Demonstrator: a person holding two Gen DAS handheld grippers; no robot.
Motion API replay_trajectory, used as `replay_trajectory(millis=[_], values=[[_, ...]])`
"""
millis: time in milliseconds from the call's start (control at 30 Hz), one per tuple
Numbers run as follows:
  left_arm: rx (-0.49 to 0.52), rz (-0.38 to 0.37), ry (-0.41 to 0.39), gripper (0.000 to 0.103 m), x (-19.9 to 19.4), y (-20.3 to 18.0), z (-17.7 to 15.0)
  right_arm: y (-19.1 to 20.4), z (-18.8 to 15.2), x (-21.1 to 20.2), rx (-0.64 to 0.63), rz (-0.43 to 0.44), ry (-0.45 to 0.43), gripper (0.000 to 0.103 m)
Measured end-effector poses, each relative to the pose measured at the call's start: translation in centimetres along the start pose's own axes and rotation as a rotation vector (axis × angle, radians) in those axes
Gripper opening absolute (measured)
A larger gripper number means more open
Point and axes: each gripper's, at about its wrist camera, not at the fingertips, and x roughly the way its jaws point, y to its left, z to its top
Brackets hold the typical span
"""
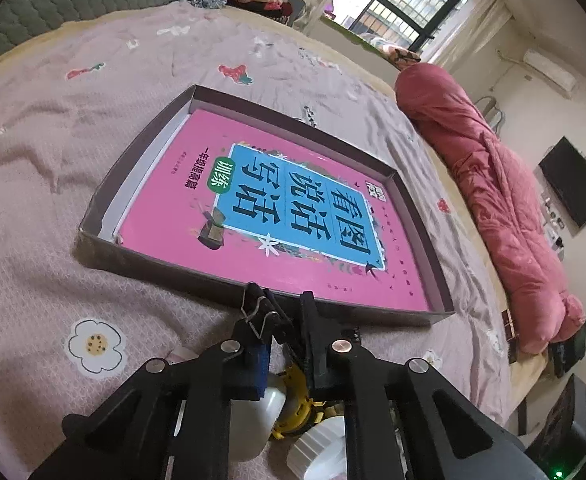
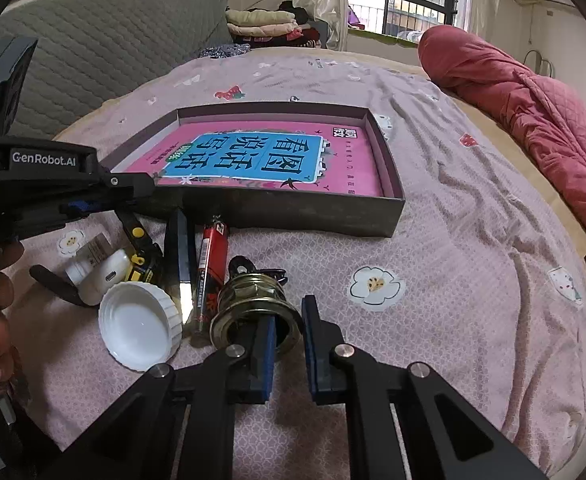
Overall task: Organize rigid objects
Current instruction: 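Lift the watch with the left tool while the right tool carries the brass cylinder toward the box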
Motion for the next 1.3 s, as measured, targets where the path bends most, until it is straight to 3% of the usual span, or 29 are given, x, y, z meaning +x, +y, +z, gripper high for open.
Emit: replay_trajectory(millis=[267,567,1133,1300], values=[[0.072,-0.015,-0.011,0.008,-0.8,-1.3,-0.4,0.1,0.1,-0.3,-0.008,0.011,-0.013,0.012],[0.082,-0.057,-0.026,0.008,-2.4,-1.3,-0.4,-0.2,0.4,-1.4,0.003,0.031,-0.052,0.011],[0.07,-0.269,-0.077,0.007,-6.5,-1.7,-0.2,-0.7,0.6,-2.3,0.013,0.036,-0.081,0.011],[0.078,-0.29,-0.096,0.007,-7.3,-1.9,0.1,-0.8,0.7,-2.4,0.014,0.034,-0.084,0.011]])
